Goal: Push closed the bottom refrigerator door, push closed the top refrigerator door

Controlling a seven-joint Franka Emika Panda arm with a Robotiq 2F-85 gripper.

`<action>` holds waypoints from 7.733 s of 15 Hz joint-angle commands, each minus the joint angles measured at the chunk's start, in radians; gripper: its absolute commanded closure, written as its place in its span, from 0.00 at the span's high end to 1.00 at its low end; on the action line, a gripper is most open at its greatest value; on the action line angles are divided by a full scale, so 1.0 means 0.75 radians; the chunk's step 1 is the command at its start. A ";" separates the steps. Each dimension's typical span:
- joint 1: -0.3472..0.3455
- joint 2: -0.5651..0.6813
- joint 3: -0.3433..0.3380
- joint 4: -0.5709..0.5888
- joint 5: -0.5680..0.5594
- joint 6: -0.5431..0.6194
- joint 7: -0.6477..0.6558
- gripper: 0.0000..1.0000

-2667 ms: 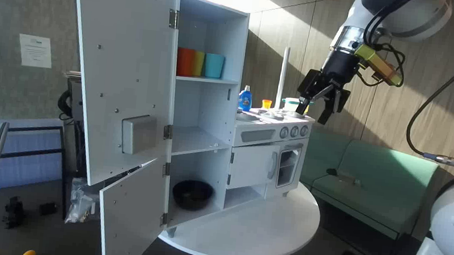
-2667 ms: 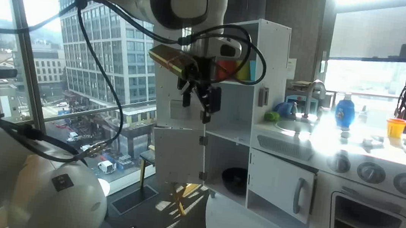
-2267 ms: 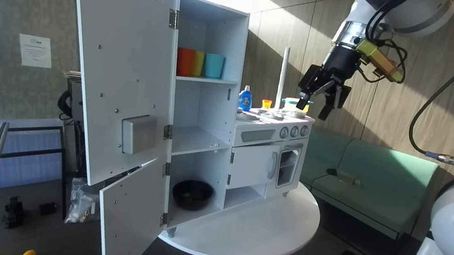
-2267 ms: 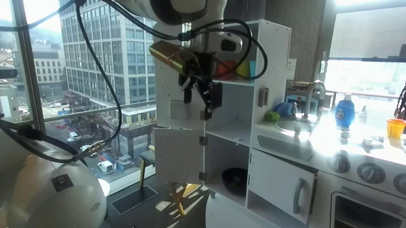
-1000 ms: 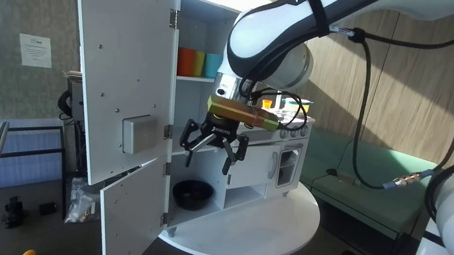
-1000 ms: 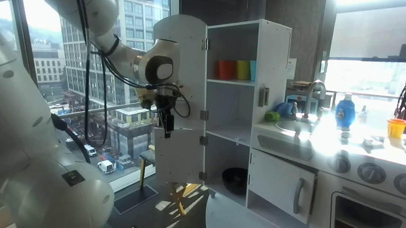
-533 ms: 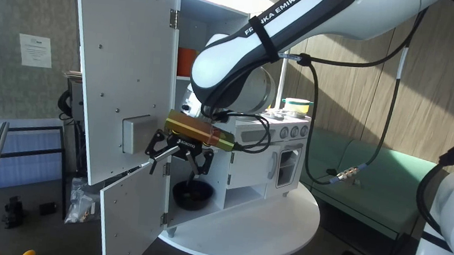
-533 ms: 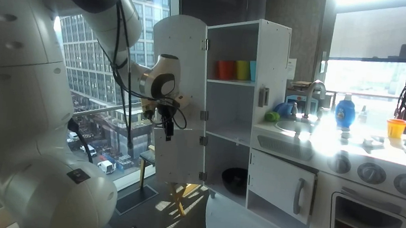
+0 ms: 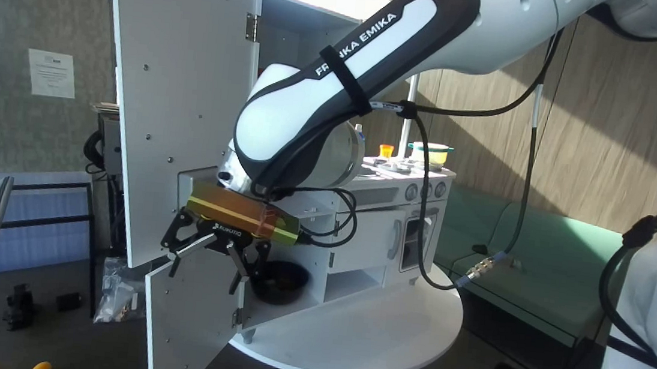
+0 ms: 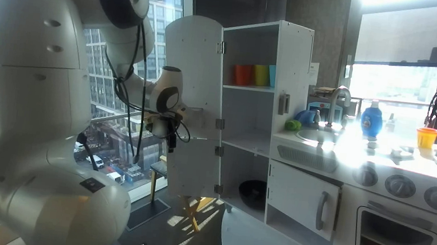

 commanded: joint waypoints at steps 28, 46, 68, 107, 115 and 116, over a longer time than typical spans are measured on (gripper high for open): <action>0.106 -0.054 -0.217 0.084 -0.774 -0.606 0.417 1.00; -0.149 -0.125 -0.272 0.011 -1.015 -0.604 0.495 1.00; -0.045 -0.622 -0.062 0.038 -0.622 -0.338 0.242 1.00; 0.201 0.045 0.156 0.778 -1.641 -0.632 1.161 1.00; 0.258 0.062 0.129 0.813 -1.795 -0.790 1.340 1.00; 0.262 0.062 0.129 0.816 -1.822 -0.806 1.354 1.00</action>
